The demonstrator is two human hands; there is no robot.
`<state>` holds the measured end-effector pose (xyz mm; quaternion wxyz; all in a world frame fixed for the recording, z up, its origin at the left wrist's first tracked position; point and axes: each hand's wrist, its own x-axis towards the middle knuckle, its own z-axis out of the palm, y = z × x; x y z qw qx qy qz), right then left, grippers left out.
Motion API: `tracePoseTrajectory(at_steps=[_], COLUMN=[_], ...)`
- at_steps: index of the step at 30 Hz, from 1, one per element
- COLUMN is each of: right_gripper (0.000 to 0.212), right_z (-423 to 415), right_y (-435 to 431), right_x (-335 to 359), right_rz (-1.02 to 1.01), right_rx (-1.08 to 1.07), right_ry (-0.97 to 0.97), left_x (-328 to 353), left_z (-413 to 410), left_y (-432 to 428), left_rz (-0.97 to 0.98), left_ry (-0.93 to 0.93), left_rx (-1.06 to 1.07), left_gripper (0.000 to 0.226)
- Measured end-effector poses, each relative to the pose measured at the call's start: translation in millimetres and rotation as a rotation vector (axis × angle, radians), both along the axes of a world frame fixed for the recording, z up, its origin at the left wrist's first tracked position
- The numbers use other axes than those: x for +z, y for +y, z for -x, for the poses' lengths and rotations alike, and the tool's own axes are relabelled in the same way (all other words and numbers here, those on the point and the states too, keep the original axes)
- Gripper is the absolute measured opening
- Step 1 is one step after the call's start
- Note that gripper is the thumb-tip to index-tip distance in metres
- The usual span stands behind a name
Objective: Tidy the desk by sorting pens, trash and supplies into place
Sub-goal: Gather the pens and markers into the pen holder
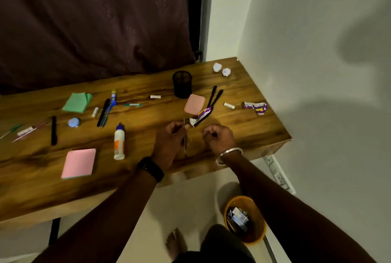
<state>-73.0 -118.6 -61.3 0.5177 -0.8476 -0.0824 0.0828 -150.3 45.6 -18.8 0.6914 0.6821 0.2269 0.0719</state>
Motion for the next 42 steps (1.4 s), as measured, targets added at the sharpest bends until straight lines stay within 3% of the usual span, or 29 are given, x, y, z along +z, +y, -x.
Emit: tracePoseTrajectory(at_steps=[8,11,15,20,24,27,31,33,35,37,40,42], right_gripper=[0.006,0.021,0.035,0.035,0.049,0.047,0.029,0.029,0.034,0.037,0.038,0.031], right_z=[-135.1,-186.9,-237.1,-271.8,-287.4,-293.2,-298.0,-295.8,-292.7,-292.3,-296.5,-292.8], right_y=[-6.3,-7.1,-3.8,7.5,15.1,21.0,21.6,19.2,16.5,11.9,4.7,5.1], right_x=[-0.2,-3.5,-6.7,-14.3,-21.6,-24.1,-34.1,-31.1,-21.7,-12.6,1.5,16.6], right_rz=[0.216,0.367,0.512,0.568,0.607,0.607,0.57,0.528,0.442,0.381,0.281,0.081], right_rx=[-0.188,-0.192,-0.124,-0.068,-0.055,-0.052,-0.066,-0.084,-0.112,-0.151,-0.118,-0.172], right_ry=[0.072,0.092,0.13,0.261,0.349,0.393,0.41,0.416,0.425,0.437,0.415,0.455], left_x=[-4.7,-9.8,-31.5,-45.8,-64.7,-70.4,-83.4,-97.6,-70.7,-52.8,-40.6,-29.7], left_z=[-121.2,-174.4,-238.3,-297.0,-325.1,-335.4,-342.2,-346.7,-337.8,-332.6,-328.2,-317.6], left_y=[-6.3,-16.8,-25.0,-27.8,-20.5,-18.4,-21.8,-20.7,-25.4,-24.0,-20.2,-17.4], left_rz=[-0.167,-0.268,-0.447,-0.779,-0.903,-0.896,-0.929,-0.861,-0.823,-0.727,-0.539,-0.426], left_ry=[0.055,0.096,0.216,0.409,0.515,0.481,0.465,0.461,0.412,0.361,0.34,0.302], left_rx=[-0.095,-0.133,-0.173,-0.262,-0.323,-0.357,-0.418,-0.419,-0.439,-0.427,-0.351,-0.288], left_gripper=[0.011,0.009,0.029,0.02,0.037,0.042,0.031,0.023,0.017,0.012,0.024,0.026])
